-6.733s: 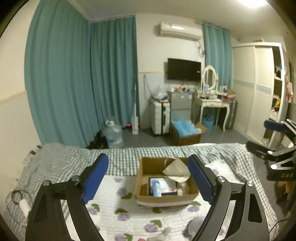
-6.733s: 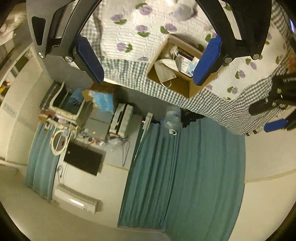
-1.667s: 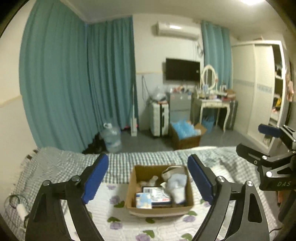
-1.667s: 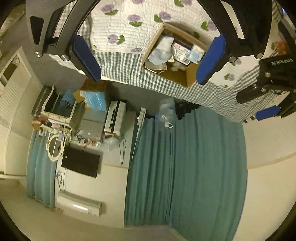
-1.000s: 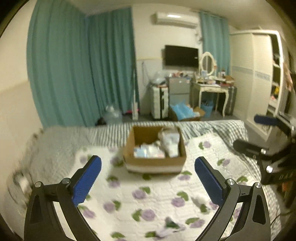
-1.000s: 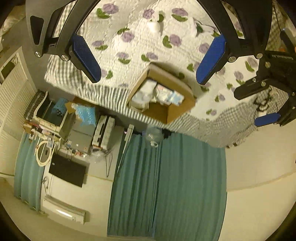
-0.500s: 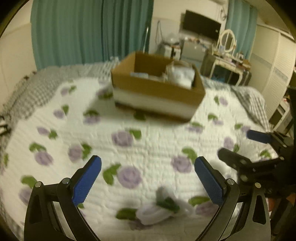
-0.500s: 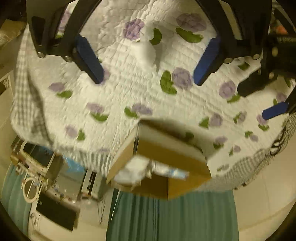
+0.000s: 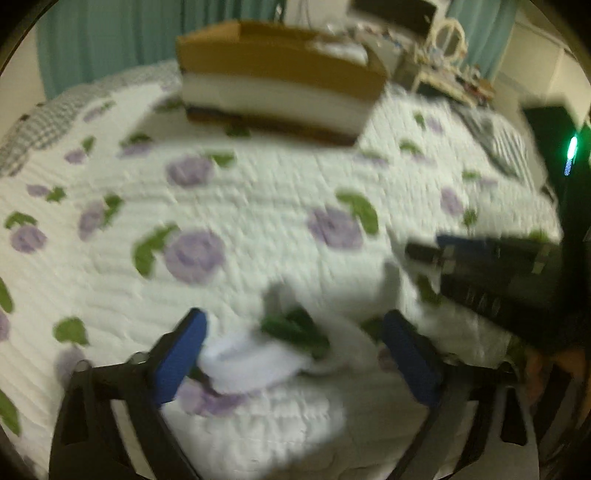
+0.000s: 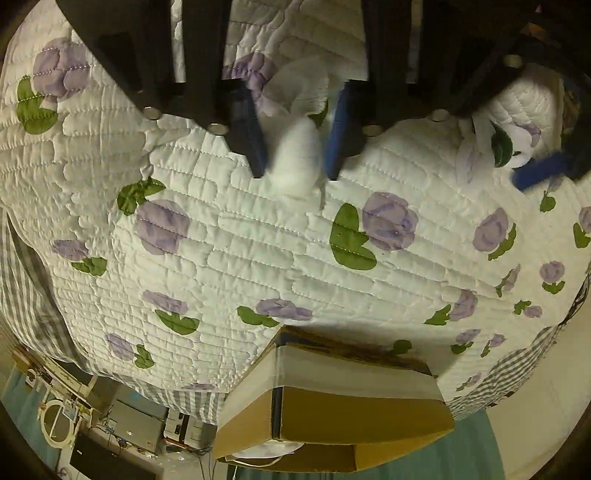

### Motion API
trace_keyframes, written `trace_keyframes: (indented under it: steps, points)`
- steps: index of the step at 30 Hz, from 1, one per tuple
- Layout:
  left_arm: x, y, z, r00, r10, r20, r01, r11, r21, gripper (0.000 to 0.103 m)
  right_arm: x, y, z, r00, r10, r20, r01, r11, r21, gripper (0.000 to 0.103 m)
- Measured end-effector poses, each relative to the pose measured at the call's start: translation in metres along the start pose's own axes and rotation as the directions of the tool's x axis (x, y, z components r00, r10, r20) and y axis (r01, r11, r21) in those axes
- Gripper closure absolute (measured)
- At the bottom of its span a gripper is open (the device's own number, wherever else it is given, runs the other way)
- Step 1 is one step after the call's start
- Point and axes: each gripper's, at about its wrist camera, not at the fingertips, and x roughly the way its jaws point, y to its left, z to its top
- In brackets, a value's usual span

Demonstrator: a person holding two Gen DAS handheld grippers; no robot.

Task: Organize soft objects
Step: 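Return both grippers to the last white items on the bed, then grasp the white sock with the right gripper while the left grasps the white towel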

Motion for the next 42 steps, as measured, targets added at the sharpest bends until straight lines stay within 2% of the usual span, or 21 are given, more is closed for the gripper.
trace_keyframes:
  steps: [4,8,11,15,24,29,33,38,42]
  points:
    - [0.008,-0.007,-0.008,0.999,0.048,-0.004,-0.047,0.996,0.074,0.032,-0.002,-0.002,-0.001,1.000,0.009,0.004,-0.009,1.000,0.016,0.078]
    - [0.003,-0.001,-0.006,1.000,0.011,0.001,-0.011,0.998,0.056,0.042,-0.005,-0.003,-0.003,1.000,0.022,0.019,-0.023,0.999,0.027,0.081]
    - [-0.002,0.003,-0.003,1.000,-0.021,0.007,0.020,0.999,0.048,0.052,-0.014,-0.007,-0.006,0.997,0.058,0.060,-0.061,0.997,0.050,0.082]
    - [-0.010,0.006,0.000,0.999,-0.043,0.022,0.042,0.998,0.053,0.061,-0.030,-0.009,-0.012,0.991,0.078,0.111,-0.086,0.994,0.068,0.082]
    - [-0.045,0.011,0.014,0.993,-0.068,0.101,0.062,0.996,0.064,0.063,-0.059,0.008,-0.008,0.983,0.053,0.177,-0.055,0.998,0.007,0.082]
    - [-0.069,0.011,0.035,0.985,-0.061,0.161,0.047,0.995,0.091,0.063,-0.084,0.011,0.004,0.973,0.060,0.224,-0.057,0.998,-0.018,0.082]
    - [-0.093,0.011,0.060,0.976,-0.065,0.207,0.040,0.992,0.121,0.063,-0.113,0.013,0.026,0.958,0.069,0.277,-0.059,0.997,-0.044,0.083]
    - [-0.125,0.012,0.100,0.956,-0.084,0.281,0.041,0.987,0.153,0.063,-0.146,0.020,0.060,0.937,0.065,0.343,-0.041,0.996,-0.079,0.082]
    - [-0.144,0.010,0.131,0.936,-0.069,0.344,0.001,0.981,0.193,0.063,-0.175,0.027,0.095,0.913,0.058,0.403,-0.019,0.995,-0.101,0.082]
